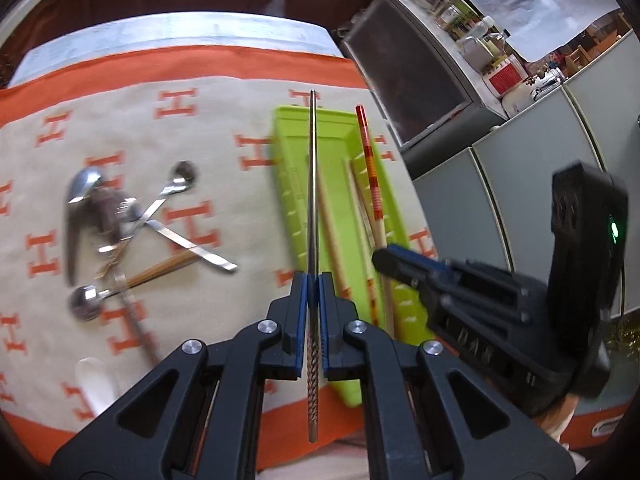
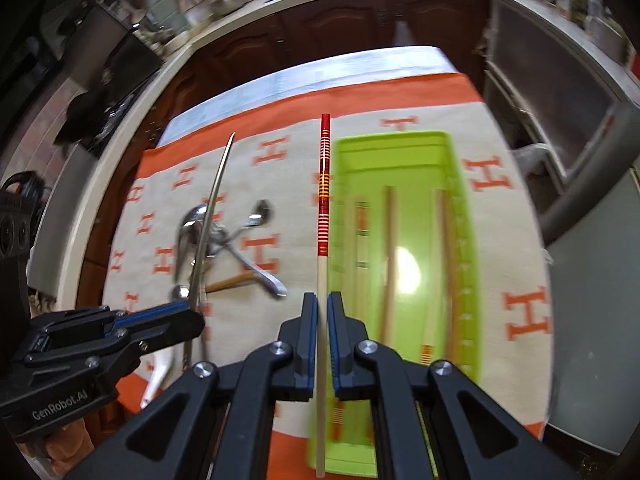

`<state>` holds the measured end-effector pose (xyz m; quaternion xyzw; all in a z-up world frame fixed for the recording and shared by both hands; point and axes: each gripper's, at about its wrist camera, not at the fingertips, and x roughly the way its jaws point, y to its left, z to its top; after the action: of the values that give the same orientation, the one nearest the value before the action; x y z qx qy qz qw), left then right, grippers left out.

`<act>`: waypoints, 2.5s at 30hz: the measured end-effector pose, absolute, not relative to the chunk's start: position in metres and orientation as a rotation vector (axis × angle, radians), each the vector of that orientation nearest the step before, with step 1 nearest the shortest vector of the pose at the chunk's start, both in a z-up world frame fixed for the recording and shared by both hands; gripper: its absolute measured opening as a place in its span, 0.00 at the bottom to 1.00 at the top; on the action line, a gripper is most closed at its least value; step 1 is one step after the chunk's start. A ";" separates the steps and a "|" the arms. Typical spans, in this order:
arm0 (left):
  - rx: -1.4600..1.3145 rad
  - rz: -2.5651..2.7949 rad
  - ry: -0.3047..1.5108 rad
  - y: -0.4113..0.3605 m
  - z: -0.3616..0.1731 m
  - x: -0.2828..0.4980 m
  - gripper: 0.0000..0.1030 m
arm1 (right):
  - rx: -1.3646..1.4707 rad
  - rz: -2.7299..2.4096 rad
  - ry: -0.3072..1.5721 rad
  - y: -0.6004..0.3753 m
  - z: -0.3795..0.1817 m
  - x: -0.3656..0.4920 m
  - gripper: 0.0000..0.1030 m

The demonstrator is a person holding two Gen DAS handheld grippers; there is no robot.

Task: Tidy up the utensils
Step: 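Carry the skewer and chopstick into the green tray and open both tools, then move both tools back toward the white ceramic spoon and steel spoons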

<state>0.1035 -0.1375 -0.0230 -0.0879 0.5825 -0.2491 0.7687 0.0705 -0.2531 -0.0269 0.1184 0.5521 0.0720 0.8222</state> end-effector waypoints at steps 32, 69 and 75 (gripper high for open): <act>-0.009 -0.370 1.181 -0.135 -0.041 0.080 0.25 | 0.247 0.135 1.222 -0.276 -0.061 0.060 0.07; -0.154 -0.314 1.349 0.073 -0.104 0.022 0.25 | 0.149 0.354 1.286 -0.145 -0.059 0.053 0.22; -0.134 -0.310 1.371 0.070 -0.120 0.026 0.25 | 0.132 0.366 1.300 -0.132 -0.064 0.053 0.22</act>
<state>0.0260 0.0704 -0.1199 -0.0617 0.6300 -0.1424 0.7609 0.0530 -0.1319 -0.0638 0.0612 0.6012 0.1694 0.7785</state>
